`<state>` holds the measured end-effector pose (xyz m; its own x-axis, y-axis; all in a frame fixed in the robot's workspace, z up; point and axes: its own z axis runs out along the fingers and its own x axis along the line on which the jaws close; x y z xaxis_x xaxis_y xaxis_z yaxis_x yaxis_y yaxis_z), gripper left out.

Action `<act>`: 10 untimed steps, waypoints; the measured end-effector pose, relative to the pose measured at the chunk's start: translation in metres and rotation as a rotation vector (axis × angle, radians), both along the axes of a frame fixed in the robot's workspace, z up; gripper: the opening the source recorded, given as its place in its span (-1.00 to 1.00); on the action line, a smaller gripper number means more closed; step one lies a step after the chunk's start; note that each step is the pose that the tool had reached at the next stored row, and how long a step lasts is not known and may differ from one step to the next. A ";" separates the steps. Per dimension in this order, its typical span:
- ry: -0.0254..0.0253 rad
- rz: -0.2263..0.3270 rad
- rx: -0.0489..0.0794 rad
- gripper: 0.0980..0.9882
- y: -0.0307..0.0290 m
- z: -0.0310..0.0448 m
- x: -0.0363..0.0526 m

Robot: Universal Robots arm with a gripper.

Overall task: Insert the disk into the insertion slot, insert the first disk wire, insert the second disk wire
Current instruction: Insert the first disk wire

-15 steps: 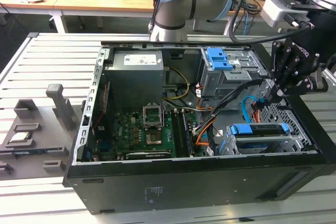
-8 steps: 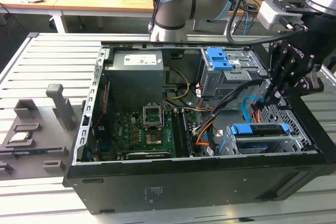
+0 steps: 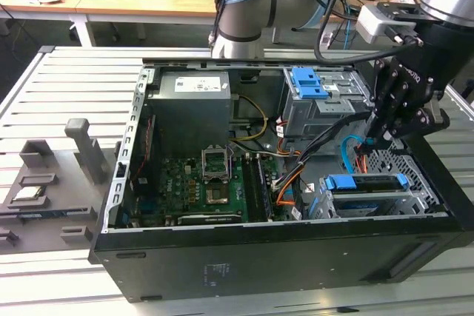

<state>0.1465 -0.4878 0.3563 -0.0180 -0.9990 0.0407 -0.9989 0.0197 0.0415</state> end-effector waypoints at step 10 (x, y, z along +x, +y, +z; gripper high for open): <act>0.0000 0.000 -0.016 -0.84 0.0000 -0.0032 -0.0007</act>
